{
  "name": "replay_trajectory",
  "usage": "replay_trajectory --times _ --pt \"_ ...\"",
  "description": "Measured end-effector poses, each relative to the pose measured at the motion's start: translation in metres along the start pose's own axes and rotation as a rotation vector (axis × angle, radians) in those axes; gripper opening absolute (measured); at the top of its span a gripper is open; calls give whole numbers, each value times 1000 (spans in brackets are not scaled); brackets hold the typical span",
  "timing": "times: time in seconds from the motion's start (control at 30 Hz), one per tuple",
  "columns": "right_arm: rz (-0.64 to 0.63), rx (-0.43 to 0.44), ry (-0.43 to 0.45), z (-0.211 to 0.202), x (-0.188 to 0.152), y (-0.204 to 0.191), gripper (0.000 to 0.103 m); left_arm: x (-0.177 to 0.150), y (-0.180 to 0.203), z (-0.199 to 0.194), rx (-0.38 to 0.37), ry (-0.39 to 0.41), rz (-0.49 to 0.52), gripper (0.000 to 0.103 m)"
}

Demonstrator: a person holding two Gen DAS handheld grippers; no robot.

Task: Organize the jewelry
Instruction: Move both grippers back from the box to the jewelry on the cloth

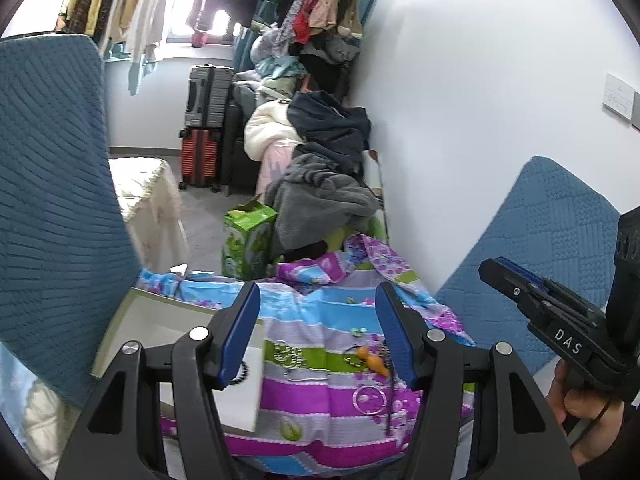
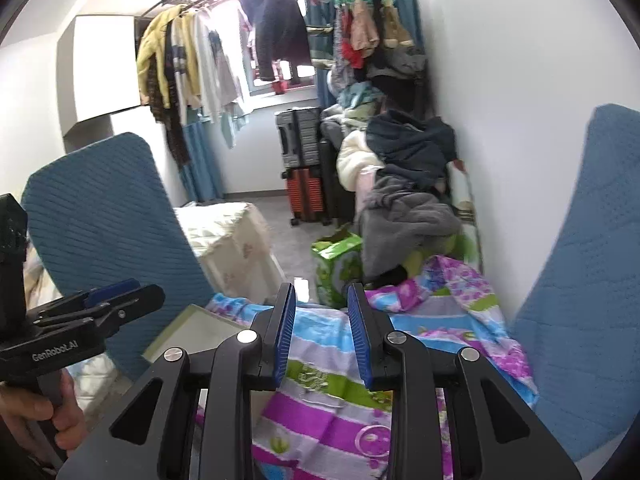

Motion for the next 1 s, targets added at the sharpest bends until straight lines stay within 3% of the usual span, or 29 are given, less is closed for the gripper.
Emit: replay_trajectory --times 0.5,1.0 --pt "25 -147 -29 -22 -65 80 25 -59 45 35 -71 -67 -1 60" --pt "109 -229 -141 -7 -173 137 25 -165 68 95 -135 -257 -5 59"
Point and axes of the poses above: each gripper's, at about its wrist camera, not at the fingertips, and z roughly the way its jaws point, y to its right, x to its top, the point moved 9 cm from there along z, roughly the way its jaws point, and after that the axes turned 10 degrees about y, right-handed, at the moved point
